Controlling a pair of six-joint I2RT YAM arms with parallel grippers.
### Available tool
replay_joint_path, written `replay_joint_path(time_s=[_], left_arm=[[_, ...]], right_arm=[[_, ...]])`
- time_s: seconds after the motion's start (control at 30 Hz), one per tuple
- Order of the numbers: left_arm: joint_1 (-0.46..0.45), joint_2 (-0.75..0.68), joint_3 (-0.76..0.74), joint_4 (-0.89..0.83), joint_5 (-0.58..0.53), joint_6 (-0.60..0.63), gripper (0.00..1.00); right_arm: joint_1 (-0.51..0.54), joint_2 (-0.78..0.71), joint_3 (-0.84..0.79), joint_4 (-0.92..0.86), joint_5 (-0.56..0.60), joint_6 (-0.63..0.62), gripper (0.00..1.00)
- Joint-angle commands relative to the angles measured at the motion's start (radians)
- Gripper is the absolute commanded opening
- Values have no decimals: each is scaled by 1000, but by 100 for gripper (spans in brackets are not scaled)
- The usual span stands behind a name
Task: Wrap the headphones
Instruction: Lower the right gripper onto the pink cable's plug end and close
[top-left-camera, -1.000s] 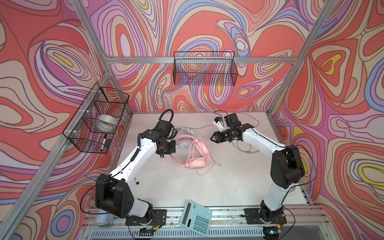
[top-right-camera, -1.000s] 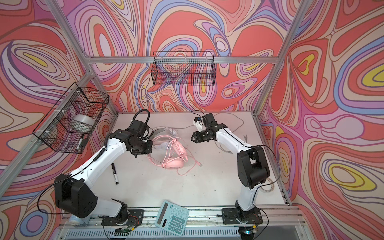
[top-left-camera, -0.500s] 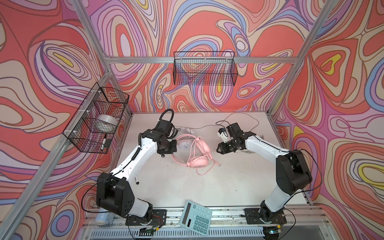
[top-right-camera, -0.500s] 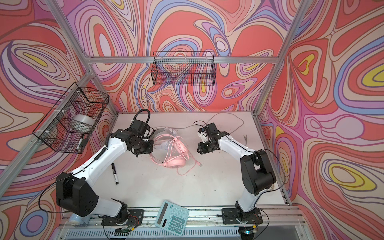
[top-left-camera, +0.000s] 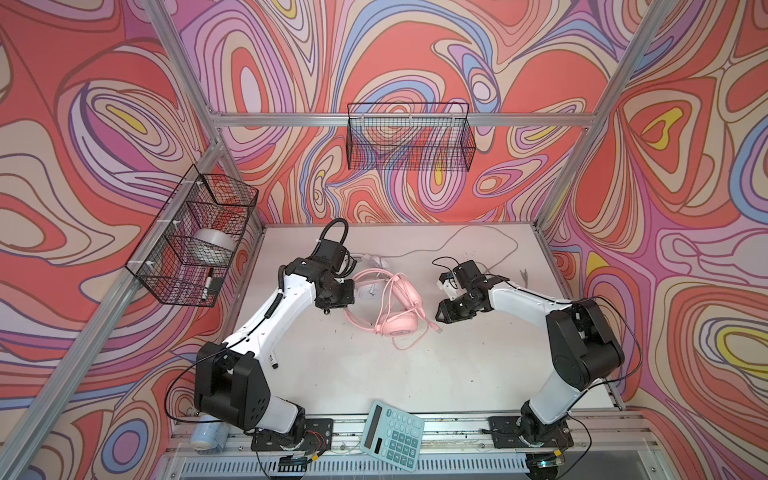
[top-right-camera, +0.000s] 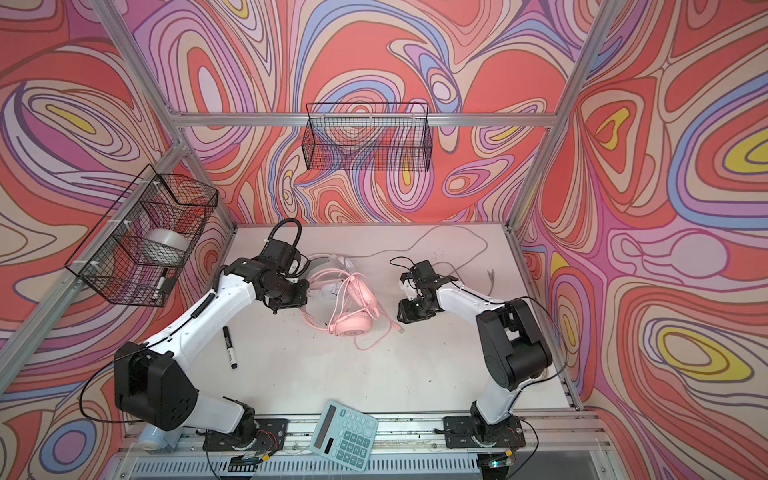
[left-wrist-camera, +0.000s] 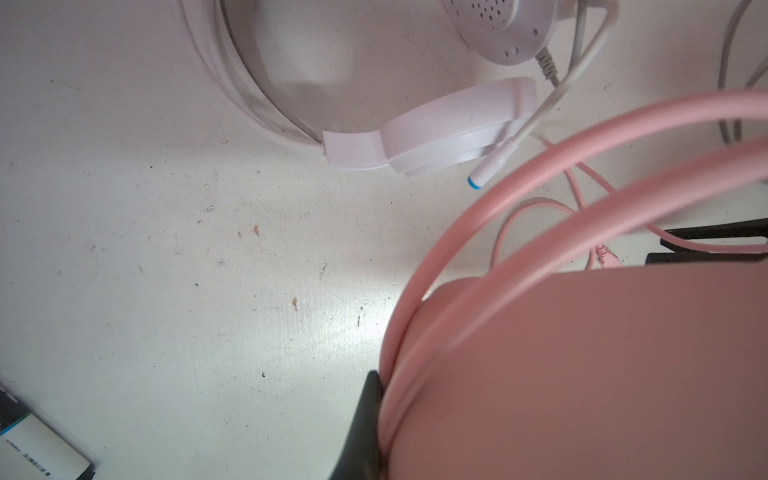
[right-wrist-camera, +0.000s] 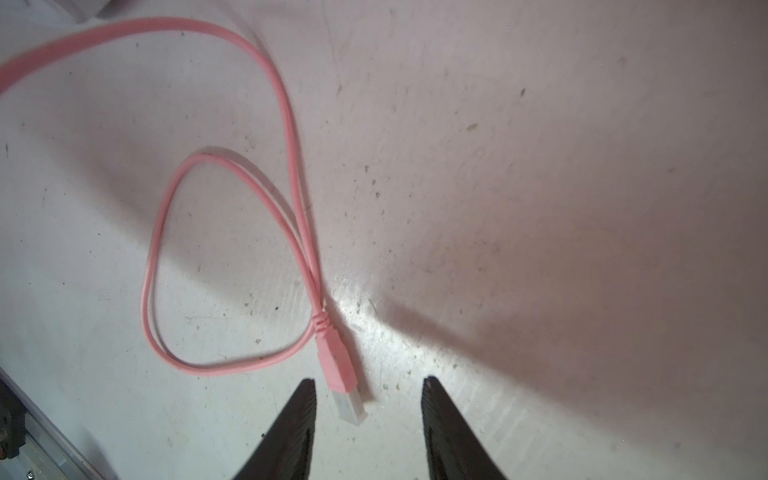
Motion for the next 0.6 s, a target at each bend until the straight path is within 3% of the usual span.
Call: replay_joint_path(time_s=[0.0,0.4,0.57], left_arm=[[-3,5,35,34,55,-22,0],[-3,-3,25,37,53,-20,0],[-3,-8,18,40,55,-20,0]], right_arm=[[22,-18,-20,35,-10,29,45],[86,58,24,-3,138,31,44],[111,101,24,0,146,52,44]])
